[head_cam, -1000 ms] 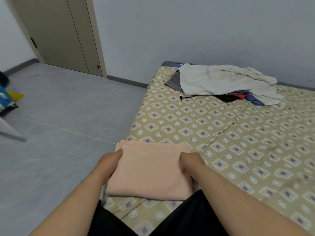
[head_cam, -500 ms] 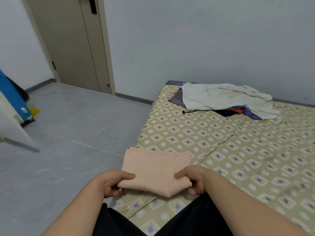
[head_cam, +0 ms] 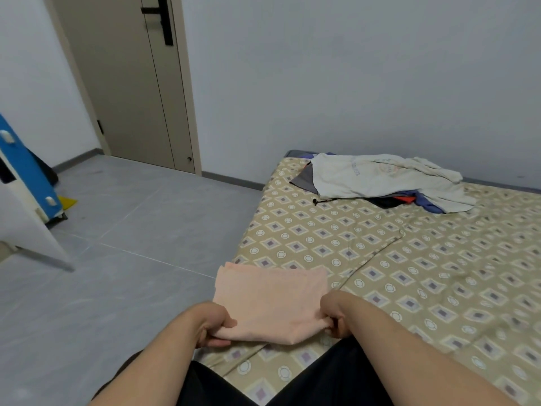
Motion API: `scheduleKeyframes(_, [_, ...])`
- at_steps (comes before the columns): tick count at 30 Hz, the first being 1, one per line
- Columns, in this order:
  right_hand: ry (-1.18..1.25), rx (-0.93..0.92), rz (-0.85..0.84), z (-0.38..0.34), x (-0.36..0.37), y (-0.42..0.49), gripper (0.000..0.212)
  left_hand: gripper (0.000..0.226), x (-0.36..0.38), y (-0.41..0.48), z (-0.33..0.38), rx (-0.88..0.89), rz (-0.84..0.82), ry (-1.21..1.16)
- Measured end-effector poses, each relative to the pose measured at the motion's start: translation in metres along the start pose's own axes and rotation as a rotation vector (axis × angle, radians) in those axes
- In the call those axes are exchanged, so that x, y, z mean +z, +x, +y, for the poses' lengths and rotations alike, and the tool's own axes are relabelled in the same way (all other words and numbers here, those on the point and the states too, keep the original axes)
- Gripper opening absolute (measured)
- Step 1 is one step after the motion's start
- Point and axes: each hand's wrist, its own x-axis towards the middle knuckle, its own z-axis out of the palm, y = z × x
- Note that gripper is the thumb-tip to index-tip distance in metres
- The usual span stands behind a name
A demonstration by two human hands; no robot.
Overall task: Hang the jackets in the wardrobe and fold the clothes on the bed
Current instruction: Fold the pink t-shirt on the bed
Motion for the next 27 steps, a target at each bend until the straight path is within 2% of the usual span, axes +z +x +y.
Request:
scheduleKeyframes(3, [-0.030, -0.116, 0.168, -0.002, 0.006, 0.003, 0.022, 0.030, 0.001, 0.000, 0.001, 0.052, 0.042, 0.081])
scheduleKeyframes(4, [-0.172, -0.195, 0.259, -0.003, 0.009, 0.003, 0.025, 0.036, 0.002, 0.000, 0.001, 0.087, 0.110, 0.156])
scheduleKeyframes(6, [-0.296, -0.297, 0.430, -0.001, 0.009, 0.005, 0.040, 0.040, 0.000, -0.001, 0.003, 0.208, 0.374, 0.423])
scheduleKeyframes(8, [-0.312, -0.467, 0.538, -0.001, 0.009, -0.007, 0.032, 0.028, 0.001, -0.006, 0.009, 0.447, 0.624, 0.508])
scheduleKeyframes(9, [-0.274, -0.543, 0.421, -0.001, 0.011, -0.013, 0.020, 0.021, 0.003, -0.008, 0.013, 0.550, 0.597, 0.424])
scheduleKeyframes(10, [-0.219, -0.578, 0.235, -0.002, 0.016, -0.016, 0.009, 0.013, 0.007, -0.010, 0.016, 0.574, 0.443, 0.253])
scheduleKeyframes(11, [-0.152, -0.546, 0.000, 0.000, 0.025, -0.020, 0.006, 0.008, 0.013, -0.012, 0.017, 0.512, 0.216, 0.077])
scheduleKeyframes(12, [-0.147, -0.450, -0.206, 0.001, 0.032, -0.025, 0.010, 0.009, 0.019, -0.015, 0.015, 0.372, -0.023, -0.013])
scheduleKeyframes(13, [-0.191, -0.358, -0.355, 0.001, 0.038, -0.027, 0.014, 0.014, 0.024, -0.018, 0.011, 0.250, -0.219, 0.000])
scheduleKeyframes(14, [-0.272, -0.292, -0.431, 0.003, 0.041, -0.026, 0.017, 0.021, 0.028, -0.020, 0.007, 0.180, -0.355, 0.074])
scheduleKeyframes(16, [-0.399, -0.214, -0.429, 0.005, 0.045, -0.022, 0.021, 0.029, 0.036, -0.014, -0.001, 0.140, -0.428, 0.212])
scheduleKeyframes(21, [-0.476, -0.133, -0.295, 0.002, 0.044, -0.011, 0.030, 0.029, 0.047, 0.000, -0.003, 0.094, -0.276, 0.287])
scheduleKeyframes(27, [-0.407, -0.079, -0.184, -0.002, 0.033, -0.006, 0.016, 0.030, 0.044, -0.003, 0.002, 0.095, -0.278, 0.295])
